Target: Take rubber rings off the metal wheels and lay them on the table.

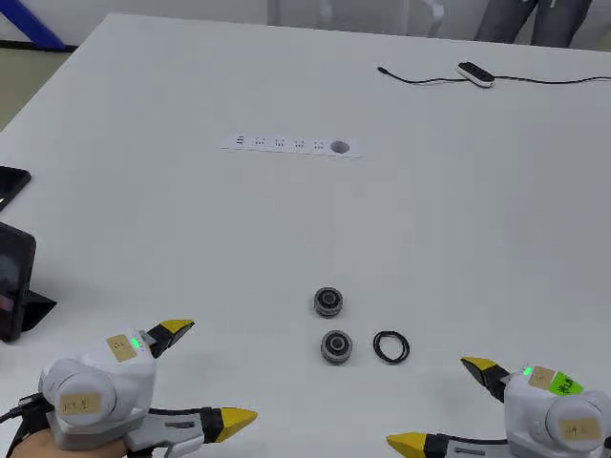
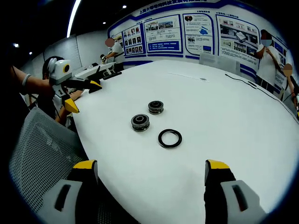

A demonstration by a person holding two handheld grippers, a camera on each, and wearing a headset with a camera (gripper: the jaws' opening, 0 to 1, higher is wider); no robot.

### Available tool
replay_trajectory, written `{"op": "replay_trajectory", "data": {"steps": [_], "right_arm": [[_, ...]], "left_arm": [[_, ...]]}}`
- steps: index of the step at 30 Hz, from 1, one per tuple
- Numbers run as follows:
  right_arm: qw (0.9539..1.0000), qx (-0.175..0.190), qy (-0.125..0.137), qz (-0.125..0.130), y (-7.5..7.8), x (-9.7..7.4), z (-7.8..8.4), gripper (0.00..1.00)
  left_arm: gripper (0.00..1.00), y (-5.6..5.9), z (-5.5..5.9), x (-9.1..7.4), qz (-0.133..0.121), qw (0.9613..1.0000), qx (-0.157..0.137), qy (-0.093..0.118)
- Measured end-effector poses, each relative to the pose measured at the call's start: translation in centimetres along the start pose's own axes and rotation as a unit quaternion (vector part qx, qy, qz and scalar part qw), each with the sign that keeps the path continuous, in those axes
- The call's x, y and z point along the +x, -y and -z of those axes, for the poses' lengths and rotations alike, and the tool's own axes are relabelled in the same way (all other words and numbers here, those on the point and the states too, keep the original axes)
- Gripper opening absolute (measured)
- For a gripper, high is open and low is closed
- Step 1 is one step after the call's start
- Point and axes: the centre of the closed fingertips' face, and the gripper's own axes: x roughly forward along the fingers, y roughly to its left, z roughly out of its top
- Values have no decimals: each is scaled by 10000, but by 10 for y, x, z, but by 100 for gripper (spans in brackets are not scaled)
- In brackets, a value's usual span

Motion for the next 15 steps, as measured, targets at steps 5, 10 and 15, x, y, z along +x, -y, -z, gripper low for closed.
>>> {"op": "replay_trajectory", "data": {"steps": [5, 10, 15], "right_arm": [[9998, -45, 116, 154, 6, -6, -2, 99], [9997, 2, 127, 185, 7, -8, -2, 99], [9997, -36, 129, 220, 10, -10, -3, 99]], "left_arm": [[100, -1, -3, -2, -109, 9999, -76, 63], [100, -3, -6, -4, -207, 9997, -74, 93], [100, -6, -6, -6, -252, 9995, -146, 131]]}}
